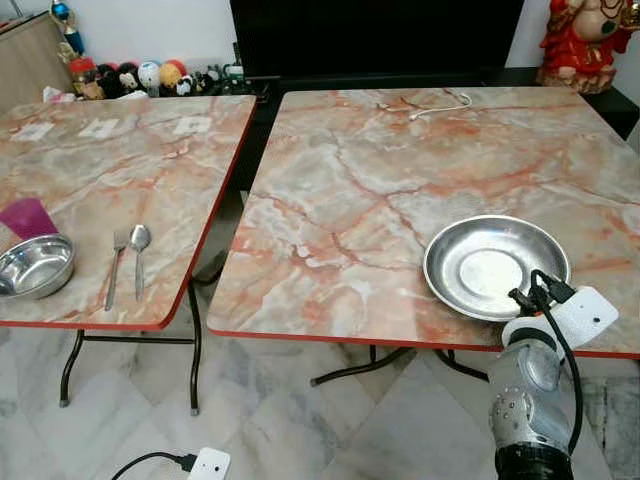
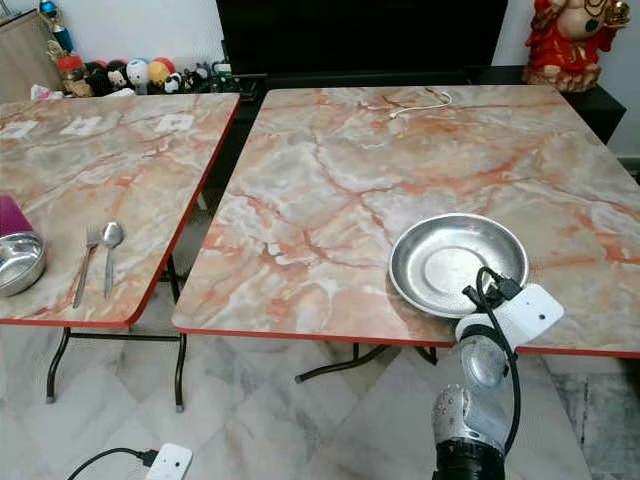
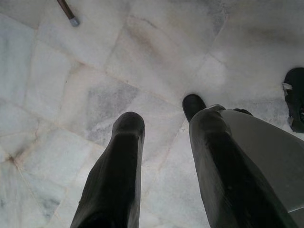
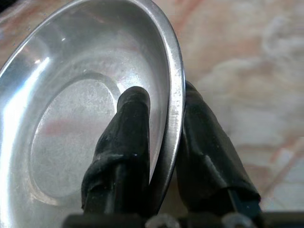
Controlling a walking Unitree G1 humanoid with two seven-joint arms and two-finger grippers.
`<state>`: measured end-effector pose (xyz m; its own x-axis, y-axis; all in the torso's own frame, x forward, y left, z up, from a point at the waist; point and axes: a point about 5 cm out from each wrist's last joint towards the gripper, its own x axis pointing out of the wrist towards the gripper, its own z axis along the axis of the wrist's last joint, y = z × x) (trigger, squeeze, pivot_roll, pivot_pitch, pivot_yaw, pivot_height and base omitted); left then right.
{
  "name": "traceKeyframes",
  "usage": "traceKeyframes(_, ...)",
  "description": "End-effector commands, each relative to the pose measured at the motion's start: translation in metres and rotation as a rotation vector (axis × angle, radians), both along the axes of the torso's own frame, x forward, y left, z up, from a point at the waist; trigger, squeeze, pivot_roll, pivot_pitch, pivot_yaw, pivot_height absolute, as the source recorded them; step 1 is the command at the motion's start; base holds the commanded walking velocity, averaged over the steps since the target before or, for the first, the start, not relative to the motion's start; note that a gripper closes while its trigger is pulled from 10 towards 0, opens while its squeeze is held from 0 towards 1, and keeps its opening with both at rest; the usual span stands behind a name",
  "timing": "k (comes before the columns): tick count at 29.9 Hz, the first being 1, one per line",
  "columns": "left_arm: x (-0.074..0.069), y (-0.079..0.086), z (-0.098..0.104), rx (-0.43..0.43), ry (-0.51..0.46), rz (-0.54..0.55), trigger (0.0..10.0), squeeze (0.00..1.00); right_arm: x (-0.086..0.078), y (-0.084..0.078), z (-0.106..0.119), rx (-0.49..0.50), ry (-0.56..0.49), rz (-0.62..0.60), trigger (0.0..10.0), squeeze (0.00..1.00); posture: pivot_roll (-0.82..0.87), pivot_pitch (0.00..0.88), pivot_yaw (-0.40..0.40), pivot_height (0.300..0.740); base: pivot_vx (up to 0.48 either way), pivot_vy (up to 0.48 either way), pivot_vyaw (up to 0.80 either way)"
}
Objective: Setting the table
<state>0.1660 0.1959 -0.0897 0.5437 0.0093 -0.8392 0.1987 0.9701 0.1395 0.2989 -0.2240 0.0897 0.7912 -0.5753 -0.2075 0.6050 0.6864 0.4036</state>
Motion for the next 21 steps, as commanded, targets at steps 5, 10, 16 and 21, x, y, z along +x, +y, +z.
traceKeyframes(5, -0.0024, 0.0046, -0.0006, 0.012, 0.017, 0.004, 10.0, 0.0, -0.0043, 0.0008, -0.0063, 0.005, 0.045, -0.035, 10.0, 0.14, -0.12, 0.034, 0.064, 0.74, 0.0, 0.0, 0.0)
traceKeyframes(10, -0.0025, 0.0041, -0.0008, 0.012, 0.017, 0.004, 10.0, 0.0, -0.0035, 0.0032, -0.0053, 0.007, 0.04, -0.031, 10.0, 1.0, -0.12, 0.034, 0.063, 0.74, 0.0, 0.0, 0.0)
traceKeyframes(16, -0.0025, 0.004, -0.0008, 0.012, 0.016, 0.006, 10.0, 0.0, -0.0035, 0.0015, -0.0021, -0.038, 0.04, -0.035, 10.0, 0.84, -0.12, 0.035, 0.063, 0.74, 0.0, 0.0, 0.0)
traceKeyframes(21, -0.0024, 0.0043, -0.0007, 0.013, 0.016, 0.004, 10.0, 0.0, -0.0058, -0.002, 0.0003, -0.072, 0.045, -0.063, 10.0, 0.0, -0.12, 0.033, 0.062, 0.74, 0.0, 0.0, 0.0)
